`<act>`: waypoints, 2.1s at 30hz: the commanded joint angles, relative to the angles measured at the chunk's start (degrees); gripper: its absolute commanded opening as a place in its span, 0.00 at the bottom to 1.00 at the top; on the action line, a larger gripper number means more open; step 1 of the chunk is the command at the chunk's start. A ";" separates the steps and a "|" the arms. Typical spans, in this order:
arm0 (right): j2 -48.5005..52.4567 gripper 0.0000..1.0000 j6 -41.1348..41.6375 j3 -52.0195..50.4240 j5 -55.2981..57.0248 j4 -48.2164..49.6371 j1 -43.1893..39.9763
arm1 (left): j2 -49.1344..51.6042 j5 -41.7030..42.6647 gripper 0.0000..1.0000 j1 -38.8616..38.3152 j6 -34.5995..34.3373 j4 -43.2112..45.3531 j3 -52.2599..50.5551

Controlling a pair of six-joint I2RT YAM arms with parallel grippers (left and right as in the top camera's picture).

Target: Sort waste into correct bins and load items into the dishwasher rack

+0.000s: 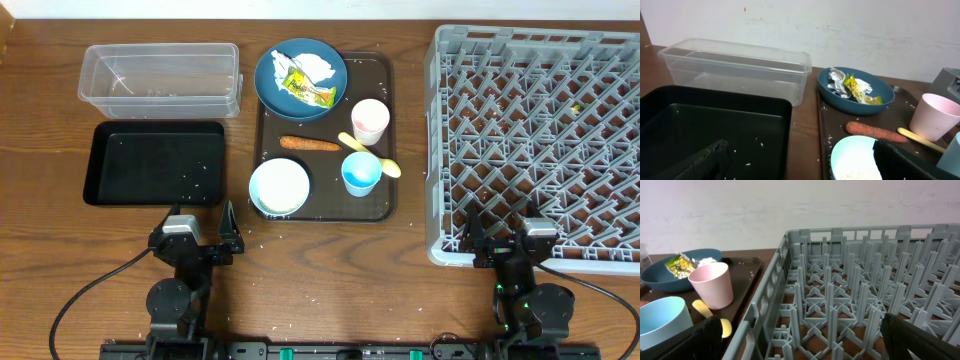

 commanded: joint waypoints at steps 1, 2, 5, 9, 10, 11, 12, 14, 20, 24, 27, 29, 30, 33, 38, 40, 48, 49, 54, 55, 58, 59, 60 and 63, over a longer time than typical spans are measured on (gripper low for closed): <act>-0.07 0.99 0.07 -0.24 0.59 -0.09 0.52 | -0.04 -0.68 0.94 0.24 0.96 -2.56 -0.76; -0.07 0.99 0.07 -0.24 0.59 -0.09 0.52 | -0.04 -0.68 0.93 0.24 0.96 -2.56 -0.76; -0.07 0.99 0.07 -0.24 0.59 -0.09 0.52 | -0.04 -0.68 0.93 0.24 0.96 -2.56 -0.76; -0.07 0.99 0.07 -0.24 0.59 -0.09 0.52 | -0.04 -0.68 0.93 0.24 0.96 -2.56 -0.76; -0.07 0.99 0.07 -0.24 0.59 -0.09 0.52 | -0.04 -0.68 0.93 0.24 0.96 -2.56 -0.76; -0.07 0.99 0.07 -0.24 0.59 -0.09 0.52 | -0.04 -0.68 0.93 0.24 0.96 -2.56 -0.76; -0.07 0.99 0.07 -0.24 0.59 -0.09 0.52 | -0.04 -0.68 0.93 0.24 0.96 -2.56 -0.76; -0.07 0.99 0.07 -0.24 0.59 -0.09 0.52 | -0.04 -0.68 0.93 0.24 0.96 -2.56 -0.76; -0.07 0.99 0.07 -0.24 0.59 -0.09 0.52 | -0.04 -0.68 0.93 0.24 0.96 -2.56 -0.76; -0.07 0.99 0.07 -0.24 0.59 -0.09 0.52 | -0.04 -0.68 0.94 0.24 0.96 -2.56 -0.76; -0.07 0.99 0.07 -0.24 0.61 -0.09 0.52 | -0.04 -0.68 0.94 0.24 0.96 -2.56 -0.76; -0.07 0.99 0.07 -0.24 0.59 -0.09 0.52 | -0.04 -0.68 0.93 0.26 0.96 -2.56 -0.76; -0.07 0.99 0.07 -0.24 0.59 -0.09 0.52 | -0.04 -0.68 0.93 0.24 0.96 -2.56 -0.76; -0.07 0.99 0.07 -0.24 0.59 -0.09 0.52 | -0.04 -0.70 0.93 0.24 0.96 -2.56 -0.76; -0.02 0.99 0.07 -0.24 0.59 -0.09 0.52 | -0.04 -0.68 0.93 0.24 0.96 -2.56 -0.76; -0.02 0.99 0.07 -0.24 0.59 -0.11 0.52 | -0.04 -0.68 0.94 0.24 0.96 -2.56 -0.76; -0.02 0.99 0.07 -0.24 0.59 -0.13 0.52 | -0.04 -0.68 0.93 0.24 0.96 -2.56 -0.76; -0.02 0.99 0.07 -0.24 0.59 -0.13 0.52 | -0.04 -0.68 0.93 0.24 0.96 -2.56 -0.76; -0.02 0.99 0.07 -0.24 0.61 -0.13 0.52 | -0.04 -3.28 0.93 0.26 1.44 -2.56 -0.76; -0.02 0.99 0.07 -0.24 0.59 -0.13 0.52 | -0.04 -3.67 0.93 0.26 1.40 -2.54 -0.76; -0.02 0.99 0.07 -0.24 0.59 -0.13 0.52 | -0.04 -3.65 0.93 0.26 1.40 -2.54 -0.76; -0.02 0.99 0.07 -0.24 0.61 -0.13 0.52 | -0.04 -3.65 0.93 0.26 1.42 -2.54 -0.76; -0.02 0.99 0.07 -0.24 0.61 -0.13 0.52 | -0.04 -3.65 0.93 0.26 1.42 -2.54 -0.76; -0.02 0.99 0.07 -0.24 0.59 -0.13 0.52 | -0.04 -3.67 0.93 0.26 1.42 -2.54 -0.76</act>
